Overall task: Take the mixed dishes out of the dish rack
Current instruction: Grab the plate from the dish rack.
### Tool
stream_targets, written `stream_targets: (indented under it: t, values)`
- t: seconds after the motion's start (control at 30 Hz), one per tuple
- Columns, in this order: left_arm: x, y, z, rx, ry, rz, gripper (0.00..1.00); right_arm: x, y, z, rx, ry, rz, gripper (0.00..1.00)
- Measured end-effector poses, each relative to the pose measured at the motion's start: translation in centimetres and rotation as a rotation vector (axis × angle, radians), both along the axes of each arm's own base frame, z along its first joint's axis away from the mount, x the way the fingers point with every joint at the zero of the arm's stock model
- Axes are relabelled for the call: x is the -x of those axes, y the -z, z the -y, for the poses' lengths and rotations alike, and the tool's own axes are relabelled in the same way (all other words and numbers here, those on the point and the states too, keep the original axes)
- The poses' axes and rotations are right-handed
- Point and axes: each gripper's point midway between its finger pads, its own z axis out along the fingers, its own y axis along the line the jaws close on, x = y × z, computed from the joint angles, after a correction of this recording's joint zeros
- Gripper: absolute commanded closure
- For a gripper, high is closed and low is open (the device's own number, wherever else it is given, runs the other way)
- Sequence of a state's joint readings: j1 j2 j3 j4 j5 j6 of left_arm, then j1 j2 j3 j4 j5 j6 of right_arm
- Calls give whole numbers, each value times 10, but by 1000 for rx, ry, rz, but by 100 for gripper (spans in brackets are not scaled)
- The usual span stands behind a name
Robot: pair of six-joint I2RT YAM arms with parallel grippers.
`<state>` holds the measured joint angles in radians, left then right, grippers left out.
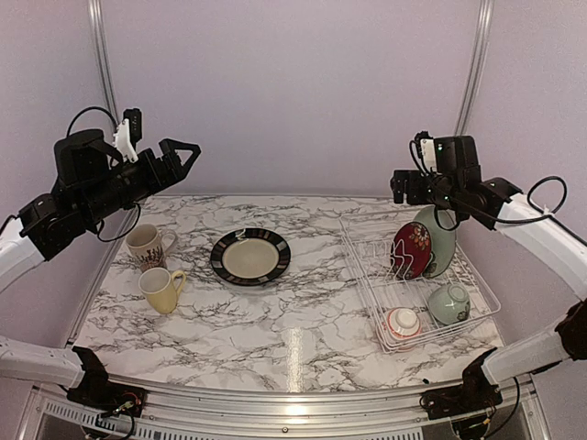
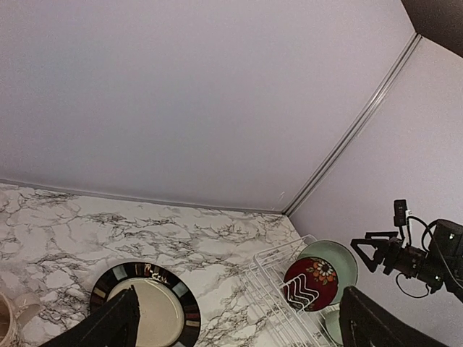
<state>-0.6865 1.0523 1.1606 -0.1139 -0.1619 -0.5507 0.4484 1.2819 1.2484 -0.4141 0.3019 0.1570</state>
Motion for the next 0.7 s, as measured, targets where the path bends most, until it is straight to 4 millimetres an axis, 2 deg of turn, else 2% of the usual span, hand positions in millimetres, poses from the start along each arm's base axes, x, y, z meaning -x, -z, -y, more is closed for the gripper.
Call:
stream_targets:
  t: [0.17,0.27,0.37,0.47,0.57,0.7]
  values:
    - [13,1,-15,-45,-16,47,1,6,19,29,104,92,-55,1]
    - [17,-3,-19,-51,-15,75,1,9,32,69,120,183,-97,2]
    - [18,-3,-18,-44,-7,90,1,14,45,121,93,293,-151,2]
    - [18,3,-13,-45,14,87,1,22,52,154,55,362,-189,2]
    - [18,10,-9,-52,35,75,1,30,55,169,6,383,-207,4]
    - [19,17,-5,-54,56,62,1,33,63,170,-43,356,-243,8]
